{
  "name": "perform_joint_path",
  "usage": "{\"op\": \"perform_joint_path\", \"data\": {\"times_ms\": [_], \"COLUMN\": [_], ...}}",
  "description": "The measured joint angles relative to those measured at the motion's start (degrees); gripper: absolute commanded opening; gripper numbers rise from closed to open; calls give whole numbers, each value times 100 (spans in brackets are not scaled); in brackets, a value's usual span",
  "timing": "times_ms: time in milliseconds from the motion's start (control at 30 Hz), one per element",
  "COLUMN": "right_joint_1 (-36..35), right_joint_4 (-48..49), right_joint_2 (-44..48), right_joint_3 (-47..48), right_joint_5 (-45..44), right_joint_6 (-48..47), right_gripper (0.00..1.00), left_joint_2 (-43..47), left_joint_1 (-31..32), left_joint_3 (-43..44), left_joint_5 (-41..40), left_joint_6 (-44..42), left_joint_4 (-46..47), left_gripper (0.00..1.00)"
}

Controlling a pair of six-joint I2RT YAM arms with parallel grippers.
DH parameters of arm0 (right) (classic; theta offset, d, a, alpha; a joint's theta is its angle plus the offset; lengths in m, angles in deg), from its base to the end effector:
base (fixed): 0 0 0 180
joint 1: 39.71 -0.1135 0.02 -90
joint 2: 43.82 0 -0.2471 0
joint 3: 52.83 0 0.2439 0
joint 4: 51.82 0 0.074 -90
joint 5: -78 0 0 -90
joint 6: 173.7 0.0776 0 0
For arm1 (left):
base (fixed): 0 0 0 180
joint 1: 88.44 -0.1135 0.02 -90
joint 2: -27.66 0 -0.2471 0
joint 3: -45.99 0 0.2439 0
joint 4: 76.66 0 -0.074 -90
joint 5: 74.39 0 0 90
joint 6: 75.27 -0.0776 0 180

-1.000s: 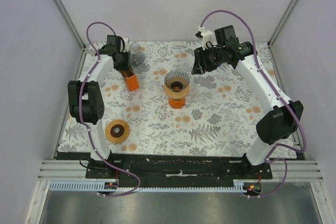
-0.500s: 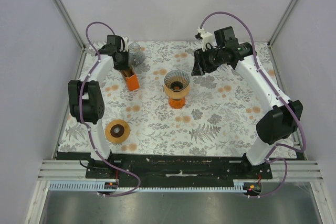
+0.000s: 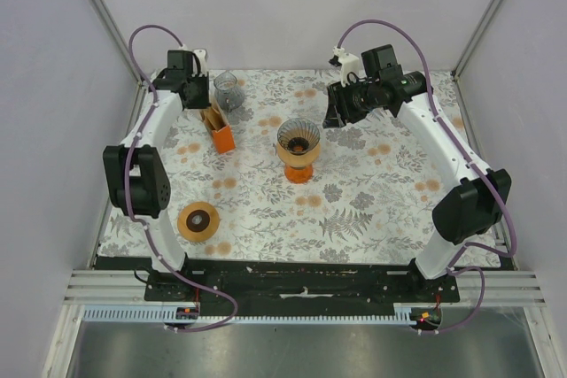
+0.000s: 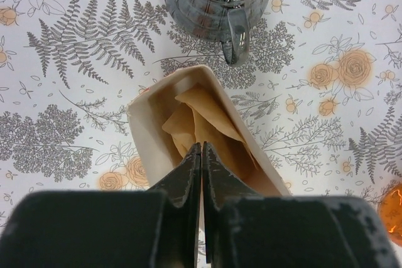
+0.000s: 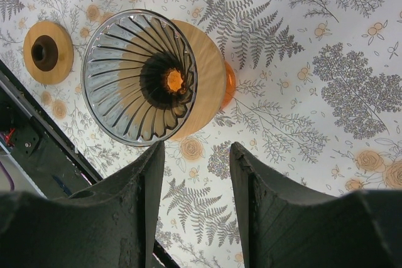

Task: Place the coffee filter in the dripper

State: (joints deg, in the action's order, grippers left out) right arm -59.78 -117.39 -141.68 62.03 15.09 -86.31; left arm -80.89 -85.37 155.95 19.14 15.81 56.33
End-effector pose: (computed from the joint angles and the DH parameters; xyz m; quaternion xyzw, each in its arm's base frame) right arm 0.3464 0.1642 0.3223 -0.2600 0.8753 0.2687 0.3066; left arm 0.4475 -0.0288 0.2456 0.0277 0.9251 -0.0422 0.3764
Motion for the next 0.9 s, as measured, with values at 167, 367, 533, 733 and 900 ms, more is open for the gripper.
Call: {"op": "perform_joint_path", "data": {"times_ms": [167, 367, 533, 733, 900], "right_joint_1": [0, 0, 0, 0, 0], "right_joint_4": [-2, -7, -20, -24, -24], "right_joint_2": [0, 0, 0, 2, 2], "right_joint_3": [0, -2, -13, -24, -24], "right_joint_5": [2, 4, 2, 2, 4], "right_joint_6": [-2, -2, -7, -24, -35], "right_gripper": [53, 53, 53, 53, 53], "left_joint_2": [-177, -529, -778, -916, -999], "left_joint_1": [0, 0, 0, 0, 0], "left_joint_3": [221, 531, 719, 785, 785], "left_joint_5": [-4, -26, -55, -94, -94], "left_joint_6": [-131, -155, -155, -153, -153], "left_joint_4": [-26, -35, -44, -74, -109], "left_gripper": [30, 32, 29, 31, 32]}}
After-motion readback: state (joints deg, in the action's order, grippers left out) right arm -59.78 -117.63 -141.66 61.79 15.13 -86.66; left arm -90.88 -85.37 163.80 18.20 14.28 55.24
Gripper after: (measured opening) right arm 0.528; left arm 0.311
